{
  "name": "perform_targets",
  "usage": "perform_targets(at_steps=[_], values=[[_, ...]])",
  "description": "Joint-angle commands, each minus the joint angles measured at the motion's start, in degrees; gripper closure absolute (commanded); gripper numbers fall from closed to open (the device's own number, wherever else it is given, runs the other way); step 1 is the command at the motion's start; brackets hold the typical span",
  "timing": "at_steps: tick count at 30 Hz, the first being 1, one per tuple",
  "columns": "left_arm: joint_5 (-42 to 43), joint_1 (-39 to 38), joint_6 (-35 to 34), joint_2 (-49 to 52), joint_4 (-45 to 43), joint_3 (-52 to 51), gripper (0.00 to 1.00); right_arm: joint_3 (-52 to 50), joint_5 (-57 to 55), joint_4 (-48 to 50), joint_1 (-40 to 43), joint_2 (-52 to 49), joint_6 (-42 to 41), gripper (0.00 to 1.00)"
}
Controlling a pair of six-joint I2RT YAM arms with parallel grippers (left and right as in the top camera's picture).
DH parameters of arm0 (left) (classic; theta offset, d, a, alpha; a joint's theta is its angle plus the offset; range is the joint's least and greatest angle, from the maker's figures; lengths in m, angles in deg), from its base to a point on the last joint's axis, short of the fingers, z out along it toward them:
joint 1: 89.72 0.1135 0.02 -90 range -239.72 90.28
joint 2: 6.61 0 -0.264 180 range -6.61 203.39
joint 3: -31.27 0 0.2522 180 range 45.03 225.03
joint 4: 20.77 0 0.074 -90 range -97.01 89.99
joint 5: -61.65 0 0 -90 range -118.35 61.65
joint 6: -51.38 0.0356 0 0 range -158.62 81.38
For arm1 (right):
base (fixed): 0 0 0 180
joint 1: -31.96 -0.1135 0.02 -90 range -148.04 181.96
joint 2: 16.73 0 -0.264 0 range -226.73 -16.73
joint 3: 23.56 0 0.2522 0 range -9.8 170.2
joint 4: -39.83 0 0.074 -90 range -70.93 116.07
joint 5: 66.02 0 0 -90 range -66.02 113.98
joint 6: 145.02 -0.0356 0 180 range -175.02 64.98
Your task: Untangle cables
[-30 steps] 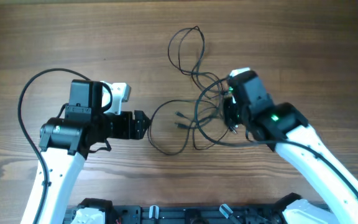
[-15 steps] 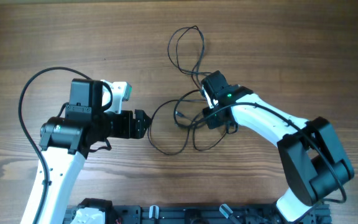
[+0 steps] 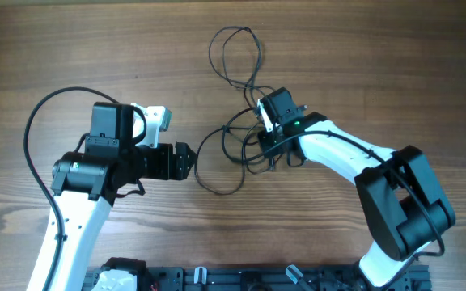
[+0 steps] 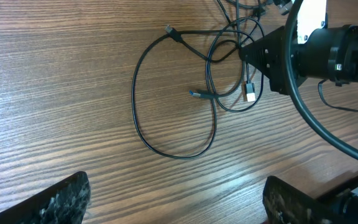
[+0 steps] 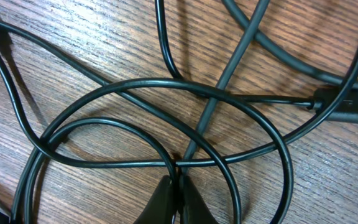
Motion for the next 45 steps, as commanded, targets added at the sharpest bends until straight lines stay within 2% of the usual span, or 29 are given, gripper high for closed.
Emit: perform_targets(at_steps=[1, 6, 11, 19, 22, 25, 27, 28, 31, 34, 35, 37, 39, 42, 43, 45], values=[[0.85, -0.22, 1.18, 0.13, -0.17, 0.79, 0.09, 1.75, 4.74, -2.86, -0.2, 1.33, -0.09, 0.96], [0.85, -0.22, 1.18, 0.13, -0.17, 0.79, 0.1, 9.07, 4.7, -5.29, -0.2, 14.99, 0.0, 0.96], [0.85, -0.22, 1.16, 0.13, -0.17, 0.79, 0.09, 10.84, 3.37, 2.47, -0.17, 31.19, 0.2, 0.96], [0.87, -0.22, 1.55, 0.13, -0.13, 0.79, 0.07, 10.84, -17.53, 15.1, -0.17, 46.88, 0.74, 0.96], [0.87, -0.22, 1.55, 0.13, -0.17, 0.79, 0.07, 10.82, -21.99, 11.78, -0.17, 49.09, 1.64, 0.95], [0.87, -0.22, 1.55, 0.13, -0.15, 0.79, 0.07, 10.73, -21.94, -0.57, -0.2, 46.4, -0.07, 0.8], [0.87, -0.22, 1.55, 0.13, -0.2, 0.79, 0.06, 10.73, -20.87, -9.97, -0.2, 40.81, -2.45, 0.64], [0.61, -0.22, 1.57, 0.13, -0.22, 0.79, 0.06, 10.73, -19.26, -12.48, -0.17, 38.12, -2.4, 0.55], [-2.27, -0.22, 1.55, 0.13, -1.18, 0.79, 0.07, 10.73, -11.1, -14.99, -0.17, 25.64, 1.36, 0.41], [-2.1, -0.22, 1.49, 0.13, -2.32, 0.79, 0.07, 10.75, -4.13, -11.85, -0.17, 16.9, 5.97, 0.37], [-2.12, -0.22, 1.16, 0.13, -2.38, 0.79, 0.07, 10.75, 1.4, -9.53, -0.15, 13.05, 7.19, 0.38], [-2.12, -0.22, 1.09, 0.15, -2.4, 0.79, 0.07, 10.75, 8.35, -7.04, 0.07, 9.97, 7.69, 0.42], [-2.1, -0.22, 1.07, 0.48, -2.51, 0.79, 0.07, 10.75, 14.73, -4.09, 0.79, 5.97, 7.63, 0.52], [-2.1, -0.22, 1.07, 1.09, -2.49, 0.79, 0.07, 10.75, 15.45, -4.24, 1.25, 2.91, 7.63, 0.52], [-2.1, -0.22, 1.07, 1.36, -2.49, 0.79, 0.07, 10.75, 15.45, -4.52, 1.31, 2.03, 7.67, 0.48], [-2.1, -0.22, 1.07, 1.97, -2.49, 0.79, 0.07, 10.75, 15.43, -5.07, 1.31, 1.05, 9.62, 0.47]])
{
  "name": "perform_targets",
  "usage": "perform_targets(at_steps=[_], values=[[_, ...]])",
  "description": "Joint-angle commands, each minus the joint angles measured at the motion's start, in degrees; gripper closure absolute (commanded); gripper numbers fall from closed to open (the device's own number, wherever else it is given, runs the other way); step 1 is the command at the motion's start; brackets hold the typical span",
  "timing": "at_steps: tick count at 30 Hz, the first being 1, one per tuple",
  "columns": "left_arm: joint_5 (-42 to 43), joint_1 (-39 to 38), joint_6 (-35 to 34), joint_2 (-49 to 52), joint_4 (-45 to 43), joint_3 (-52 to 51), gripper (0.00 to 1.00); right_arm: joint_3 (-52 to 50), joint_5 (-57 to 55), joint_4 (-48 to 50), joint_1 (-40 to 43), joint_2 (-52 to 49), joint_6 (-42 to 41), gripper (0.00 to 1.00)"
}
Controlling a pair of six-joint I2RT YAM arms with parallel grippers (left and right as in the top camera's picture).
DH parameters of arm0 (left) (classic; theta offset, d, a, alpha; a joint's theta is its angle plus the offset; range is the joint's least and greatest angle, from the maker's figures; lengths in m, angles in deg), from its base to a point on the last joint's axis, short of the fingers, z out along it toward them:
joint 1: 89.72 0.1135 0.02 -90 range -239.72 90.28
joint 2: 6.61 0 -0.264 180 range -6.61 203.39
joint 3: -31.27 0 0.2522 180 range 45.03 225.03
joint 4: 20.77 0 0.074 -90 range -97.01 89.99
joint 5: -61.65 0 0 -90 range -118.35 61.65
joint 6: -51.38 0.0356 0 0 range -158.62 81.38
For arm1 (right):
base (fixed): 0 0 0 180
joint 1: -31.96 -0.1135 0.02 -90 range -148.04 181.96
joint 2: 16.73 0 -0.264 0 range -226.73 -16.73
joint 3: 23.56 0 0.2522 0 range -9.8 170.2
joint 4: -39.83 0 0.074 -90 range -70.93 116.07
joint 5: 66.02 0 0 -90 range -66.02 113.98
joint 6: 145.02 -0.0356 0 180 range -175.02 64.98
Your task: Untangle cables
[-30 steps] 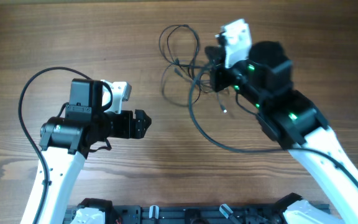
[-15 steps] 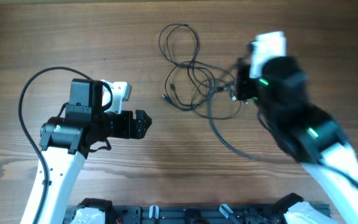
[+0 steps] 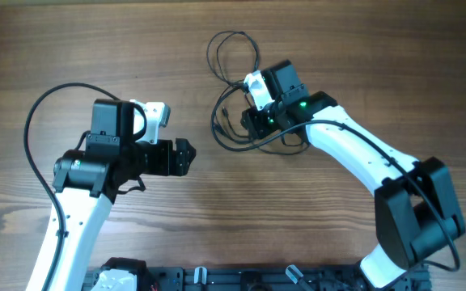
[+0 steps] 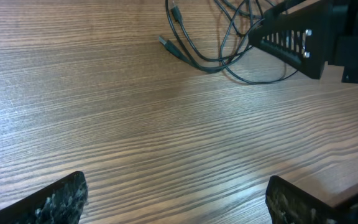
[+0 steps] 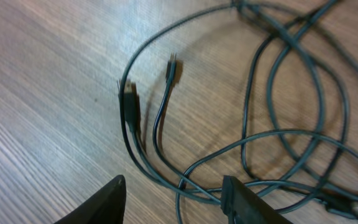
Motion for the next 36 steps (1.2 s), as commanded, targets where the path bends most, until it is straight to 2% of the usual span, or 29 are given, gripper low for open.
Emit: perform_targets(at_steps=[1, 5, 7, 9, 13, 18, 20, 22, 28, 34, 36], values=[[-0.26, -0.22, 0.66, 1.2, -0.09, 0.79, 0.07, 0.11, 2.84, -1.46, 0.26, -2.16, 5.05, 0.46], [-0.26, -0.22, 0.7, 1.29, 0.0, 0.79, 0.06, 0.11, 2.91, -8.07, 0.2, -2.73, 15.96, 0.4], [-0.28, -0.22, 0.7, 1.29, -0.22, 0.79, 0.07, -0.07, 2.89, -10.12, 0.2, -2.73, 17.35, 0.36], [-0.79, -0.2, 0.63, 1.29, -0.66, 0.79, 0.07, -0.11, 2.89, -10.38, 0.2, -2.73, 17.18, 0.34], [-8.94, 0.17, -8.55, 1.29, -5.6, 0.79, 0.07, -0.11, 5.73, -9.57, 0.04, -2.73, 16.96, 0.37], [-9.57, 3.1, -9.92, 1.4, -6.95, 0.79, 0.06, -0.11, 6.56, -9.35, -0.44, -2.78, 15.45, 0.39], [-14.01, 5.4, -12.57, 1.4, -5.25, 0.79, 0.07, -0.11, 6.54, -9.35, -1.11, -3.02, 15.5, 0.39], [-14.49, 7.41, -12.66, 1.4, -4.61, 0.79, 0.08, -0.11, 6.51, -9.31, -1.88, -3.74, 15.43, 0.43], [-14.51, 8.85, -12.61, 1.4, -3.15, 0.79, 0.07, -0.11, 5.62, -6.71, -3.19, -9.31, 15.47, 0.42], [-14.49, 8.85, -12.61, 1.4, -3.17, 0.68, 0.03, -0.11, 7.04, -3.34, -3.32, -10.67, 15.41, 0.43], [-14.49, 8.85, -12.61, 1.4, -3.15, 0.68, 0.03, -0.11, 8.35, 1.75, -3.89, -10.67, 10.58, 0.43]])
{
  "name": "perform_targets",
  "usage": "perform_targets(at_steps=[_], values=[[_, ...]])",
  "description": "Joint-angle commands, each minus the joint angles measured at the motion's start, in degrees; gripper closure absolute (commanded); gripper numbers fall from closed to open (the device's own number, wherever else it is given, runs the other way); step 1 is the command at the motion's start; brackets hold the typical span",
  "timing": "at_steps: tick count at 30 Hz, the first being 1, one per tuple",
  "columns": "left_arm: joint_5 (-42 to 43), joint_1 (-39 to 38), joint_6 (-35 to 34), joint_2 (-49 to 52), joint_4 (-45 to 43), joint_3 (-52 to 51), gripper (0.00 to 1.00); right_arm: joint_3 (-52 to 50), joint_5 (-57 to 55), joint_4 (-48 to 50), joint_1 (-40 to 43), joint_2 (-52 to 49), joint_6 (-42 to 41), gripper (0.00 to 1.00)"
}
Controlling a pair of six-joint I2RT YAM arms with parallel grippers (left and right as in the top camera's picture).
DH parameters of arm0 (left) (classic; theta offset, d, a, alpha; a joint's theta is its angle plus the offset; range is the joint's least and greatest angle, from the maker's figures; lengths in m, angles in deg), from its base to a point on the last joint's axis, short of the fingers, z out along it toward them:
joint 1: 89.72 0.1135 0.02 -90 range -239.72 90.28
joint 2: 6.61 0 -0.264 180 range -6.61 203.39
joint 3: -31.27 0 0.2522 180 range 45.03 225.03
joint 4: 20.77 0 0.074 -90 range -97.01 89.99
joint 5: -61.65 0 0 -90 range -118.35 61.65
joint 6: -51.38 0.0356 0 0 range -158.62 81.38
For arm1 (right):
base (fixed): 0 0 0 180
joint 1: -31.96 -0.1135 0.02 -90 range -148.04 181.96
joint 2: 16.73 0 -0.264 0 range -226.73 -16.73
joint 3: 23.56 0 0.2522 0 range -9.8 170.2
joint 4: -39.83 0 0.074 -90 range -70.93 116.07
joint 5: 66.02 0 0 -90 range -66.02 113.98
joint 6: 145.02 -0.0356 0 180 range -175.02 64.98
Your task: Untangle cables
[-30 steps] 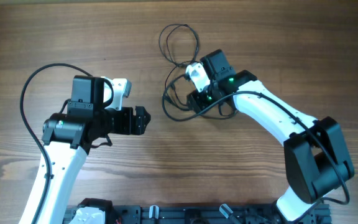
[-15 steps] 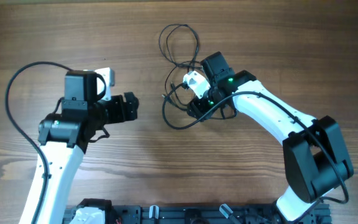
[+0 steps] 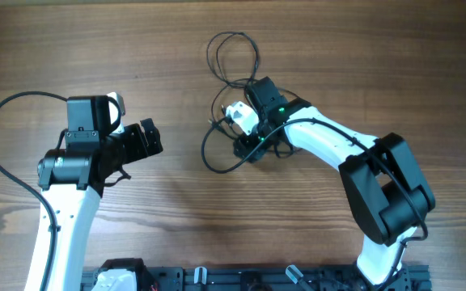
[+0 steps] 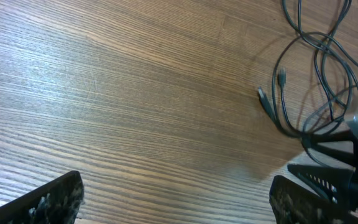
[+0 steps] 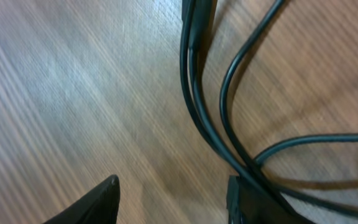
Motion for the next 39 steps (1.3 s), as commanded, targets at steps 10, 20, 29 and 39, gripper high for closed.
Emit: perform_targets(at_steps=[10, 20, 29, 39], values=[[-0.57, 0.26, -0.31, 0.44, -1.36, 0.68, 0.03, -0.11, 2.38, 22.25, -6.51, -2.32, -21.11, 0.43], [-0.55, 0.26, -0.28, 0.44, -1.27, 0.68, 0.02, -0.11, -8.96, 24.94, -6.51, -5.38, -28.33, 0.44], [-0.55, 0.26, -0.11, 0.44, -1.27, 0.68, 0.03, -0.09, -19.26, 26.08, -6.47, -5.38, -39.1, 0.38], [-0.52, 0.26, -0.11, 0.44, -1.09, 0.68, 0.03, -0.11, -18.12, 26.08, -6.47, -7.96, -40.5, 0.47]])
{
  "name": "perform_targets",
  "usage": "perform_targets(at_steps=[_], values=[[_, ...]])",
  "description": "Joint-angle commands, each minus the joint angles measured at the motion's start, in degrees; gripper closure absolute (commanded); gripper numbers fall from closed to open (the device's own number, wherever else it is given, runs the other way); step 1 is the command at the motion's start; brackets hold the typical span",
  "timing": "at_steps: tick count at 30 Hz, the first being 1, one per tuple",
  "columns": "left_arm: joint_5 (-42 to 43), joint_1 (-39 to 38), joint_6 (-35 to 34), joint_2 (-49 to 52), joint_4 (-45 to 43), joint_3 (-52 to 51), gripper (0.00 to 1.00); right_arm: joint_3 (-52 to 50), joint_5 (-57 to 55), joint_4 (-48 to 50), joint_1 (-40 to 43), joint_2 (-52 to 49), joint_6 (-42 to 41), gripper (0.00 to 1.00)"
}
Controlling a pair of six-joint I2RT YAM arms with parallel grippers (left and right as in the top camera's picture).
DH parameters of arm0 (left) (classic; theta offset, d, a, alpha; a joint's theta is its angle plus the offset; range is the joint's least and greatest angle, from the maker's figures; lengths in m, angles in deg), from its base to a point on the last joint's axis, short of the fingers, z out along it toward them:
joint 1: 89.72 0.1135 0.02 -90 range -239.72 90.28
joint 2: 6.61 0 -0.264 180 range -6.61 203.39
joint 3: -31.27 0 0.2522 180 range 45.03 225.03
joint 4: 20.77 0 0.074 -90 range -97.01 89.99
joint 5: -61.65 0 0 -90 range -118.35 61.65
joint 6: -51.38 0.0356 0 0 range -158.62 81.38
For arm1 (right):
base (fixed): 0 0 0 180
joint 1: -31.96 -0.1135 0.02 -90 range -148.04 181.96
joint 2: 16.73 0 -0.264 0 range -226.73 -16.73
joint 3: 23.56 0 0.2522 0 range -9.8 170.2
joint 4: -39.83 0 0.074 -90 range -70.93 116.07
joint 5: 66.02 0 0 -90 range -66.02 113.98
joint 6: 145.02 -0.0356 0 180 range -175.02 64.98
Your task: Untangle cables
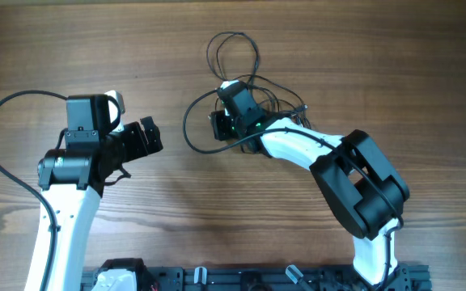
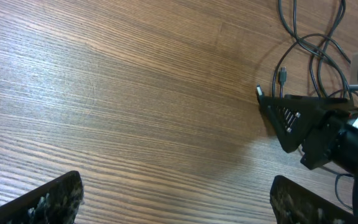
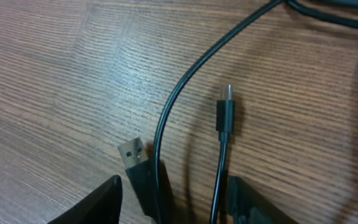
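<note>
Black cables (image 1: 235, 56) lie tangled at the table's middle, with one loop (image 1: 191, 129) spread to the left. My right gripper (image 1: 216, 124) sits low over the loop's free ends. In the right wrist view it (image 3: 176, 202) is open, with a USB-A plug (image 3: 139, 167) and a thin cable ending in a small plug (image 3: 225, 116) between its fingers (image 3: 101, 200). My left gripper (image 1: 150, 137) stands open to the left, apart from the cables, nothing between its fingers (image 2: 48, 200). The left wrist view shows the right gripper (image 2: 303, 121) beside the plug ends (image 2: 281, 76).
The wooden table (image 1: 71, 40) bears only the cables. The left arm's own black cable (image 1: 6, 113) arcs at the far left. A black rail (image 1: 241, 279) runs along the near edge.
My right gripper has moved up and to the left, from the tangle's lower part to the plug ends. The left loop now lies higher and further left. The left arm is where it was.
At first my right gripper was shut in the middle of the tangle, the left gripper open close by. Then the right one was open and the cables lay bunched higher. The left arm then stood further left. Now the right gripper straddles the plug ends.
</note>
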Motion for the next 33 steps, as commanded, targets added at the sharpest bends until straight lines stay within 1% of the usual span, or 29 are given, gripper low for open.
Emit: perform_targets(at_steps=[1, 2, 3, 4, 7, 10, 12, 14, 16, 19, 20, 23, 25, 28, 30, 33], values=[[-0.52, 0.26, -0.07, 0.44, 0.15, 0.68, 0.03, 0.07, 0.15, -0.44, 0.13, -2.23, -1.05, 0.48], [-0.52, 0.26, -0.07, 0.44, 0.26, 0.68, 0.03, 0.07, 0.52, -0.57, 0.13, -2.23, -1.03, 0.51], [-0.52, 0.26, -0.07, 0.44, 0.31, 0.68, 0.02, 0.07, 1.57, -0.59, 0.13, -2.23, -1.03, 0.63], [-0.5, 0.26, -0.07, 0.44, 0.31, 0.68, 0.03, 0.07, 2.78, -0.61, 0.13, -2.23, -1.03, 0.7], [-0.5, 0.26, -0.07, 0.44, 0.66, 0.68, 0.03, 0.09, 4.48, -2.16, 0.15, -2.23, -0.55, 0.8], [-0.52, 0.26, -0.07, 0.44, 0.87, 0.68, 0.03, 0.11, 4.48, -6.38, 0.37, -1.75, 5.95, 0.87], [-0.5, 0.26, -0.07, 0.44, 0.94, 0.68, 0.03, 0.24, 4.44, -10.36, 0.52, 0.31, 11.23, 0.96], [-0.04, 0.26, -0.07, 0.44, 1.27, 0.68, 0.02, 0.52, 3.98, -13.35, 0.9, 3.91, 14.53, 0.96], [1.64, 0.26, -0.04, 0.44, 1.66, 0.68, 0.02, 1.29, 1.62, -16.33, 1.07, 9.01, 15.26, 0.96], [7.72, 0.26, -0.04, 0.44, 1.95, 0.68, 0.02, 2.08, 1.42, -19.63, 1.07, 19.43, 18.29, 0.96], [10.86, 0.26, -0.04, 0.44, 2.08, 0.68, 0.02, 2.1, 1.36, -20.11, 1.07, 24.96, 19.67, 0.96], [18.14, -0.44, -0.04, 0.44, 2.23, 0.68, 0.02, 2.12, 0.98, -19.69, 1.07, 37.79, 20.41, 0.96], [22.88, -2.16, 0.39, 0.44, 1.75, 0.68, 0.03, 2.12, 1.01, -18.47, 1.05, 44.92, 20.39, 0.96], [30.08, -6.43, 3.72, 0.44, -1.18, 0.68, 0.03, 2.12, 1.03, -17.2, 1.05, 51.58, 20.35, 0.96], [30.77, -10.82, 4.68, 0.44, -5.01, 0.68, 0.02, 2.12, 1.01, -17.07, 1.05, 56.0, 20.46, 0.96], [30.53, -15.65, 4.68, 0.44, -10.47, 0.68, 0.0, 2.12, 0.96, -17.03, 1.05, 60.59, 23.58, 0.96]])
